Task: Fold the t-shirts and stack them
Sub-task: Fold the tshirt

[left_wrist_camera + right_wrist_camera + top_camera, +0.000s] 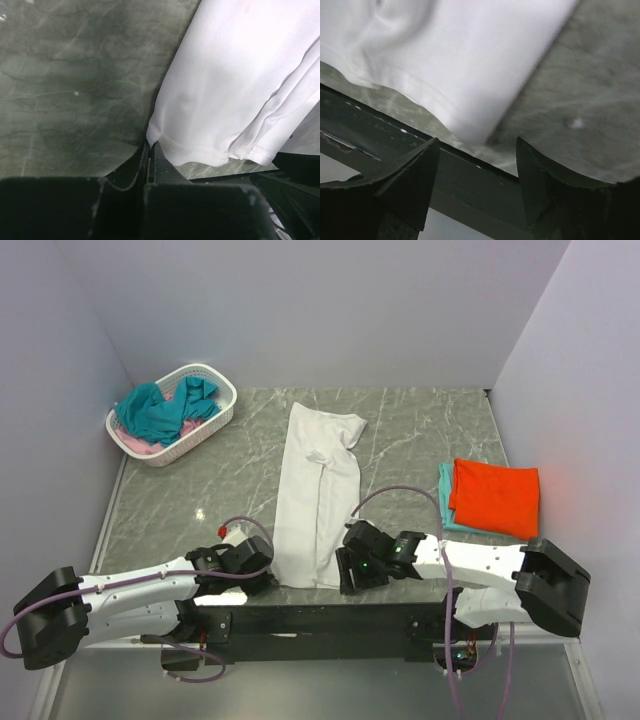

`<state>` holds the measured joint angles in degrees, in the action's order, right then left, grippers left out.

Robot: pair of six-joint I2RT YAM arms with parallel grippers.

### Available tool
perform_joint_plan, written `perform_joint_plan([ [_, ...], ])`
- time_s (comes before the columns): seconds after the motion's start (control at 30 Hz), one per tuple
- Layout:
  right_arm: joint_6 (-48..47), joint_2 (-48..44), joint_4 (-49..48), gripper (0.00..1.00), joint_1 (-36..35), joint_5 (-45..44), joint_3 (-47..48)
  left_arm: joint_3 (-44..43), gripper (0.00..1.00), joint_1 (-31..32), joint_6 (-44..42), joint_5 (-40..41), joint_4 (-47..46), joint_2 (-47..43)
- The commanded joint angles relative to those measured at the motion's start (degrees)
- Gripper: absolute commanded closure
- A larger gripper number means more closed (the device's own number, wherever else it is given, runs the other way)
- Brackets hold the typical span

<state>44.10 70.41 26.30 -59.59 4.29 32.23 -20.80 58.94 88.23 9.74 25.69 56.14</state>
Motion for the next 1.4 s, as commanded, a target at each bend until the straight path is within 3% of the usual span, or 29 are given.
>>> perform_joint_plan([
  [0.0, 2.0, 2.5, -2.8, 0.32, -1.8, -2.2, 1.9, 2.3, 0.99, -0.1, 1.2, -0.8, 0.9, 0.9],
  [0.17, 2.9, 4.8, -2.3, 0.43, -2.4, -3.8, 2.8, 2.1, 0.99, -0.1, 0.9, -0.9, 1.6, 0.6],
  [0.27, 3.4, 5.8, -2.1, 0.55, -2.5, -4.1, 2.6, 2.1, 0.99, -0.1, 0.7, -1.0, 1.6, 0.4],
  [0.33, 3.7, 6.1, -1.9, 0.69, -2.8, -4.2, 2.6, 2.1, 0.99, -0.1, 0.6, -1.4, 1.7, 0.2],
  [0.43, 4.2, 5.4, -1.3, 1.0, -3.2, -4.2, 2.1, 2.5, 0.99, -0.1, 0.8, -1.8, 2.4, -0.5],
  [0.77, 3.5, 1.3, -3.3, 1.0, -6.8, 2.2, -0.6, 3.5, 0.99, 1.5, 0.1, -3.7, 3.8, -4.1],
  [1.1, 1.0, -2.0, 1.3, 1.0, -5.4, -4.2, 4.1, -2.6, 0.99, 2.2, -2.1, 0.5, 6.0, -7.4],
  [1.37, -0.6, -2.8, -0.5, 1.0, -1.2, -6.8, 7.5, -9.8, 0.99, 2.1, -5.7, 7.2, 8.9, -2.4],
])
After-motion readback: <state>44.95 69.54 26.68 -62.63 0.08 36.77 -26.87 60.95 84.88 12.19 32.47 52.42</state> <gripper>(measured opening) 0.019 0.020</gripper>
